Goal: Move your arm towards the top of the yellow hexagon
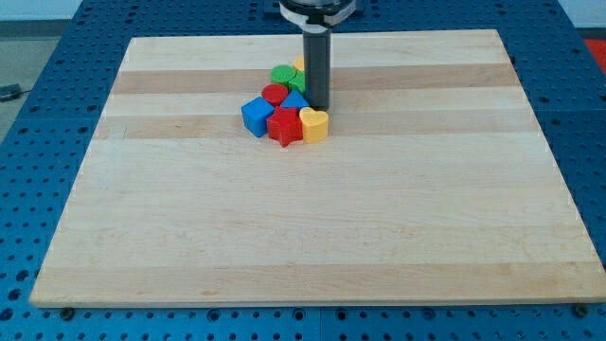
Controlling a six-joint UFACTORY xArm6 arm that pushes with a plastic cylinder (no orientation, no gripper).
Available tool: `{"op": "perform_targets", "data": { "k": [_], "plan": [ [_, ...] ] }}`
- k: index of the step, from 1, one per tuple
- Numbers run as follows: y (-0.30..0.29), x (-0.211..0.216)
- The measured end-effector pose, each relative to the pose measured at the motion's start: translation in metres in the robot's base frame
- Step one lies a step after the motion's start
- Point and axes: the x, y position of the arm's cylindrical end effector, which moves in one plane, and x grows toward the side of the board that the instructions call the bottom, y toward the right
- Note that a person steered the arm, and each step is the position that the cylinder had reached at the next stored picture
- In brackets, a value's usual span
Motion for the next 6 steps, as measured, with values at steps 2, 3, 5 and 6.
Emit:
{"op": "perform_targets", "data": {
  "k": [2,3,5,6],
  "plan": [
    [0.057,-0.015],
    [0.057,-0.056],
    [0.010,-0.098],
    [-0.005,-0.098]
  ]
}}
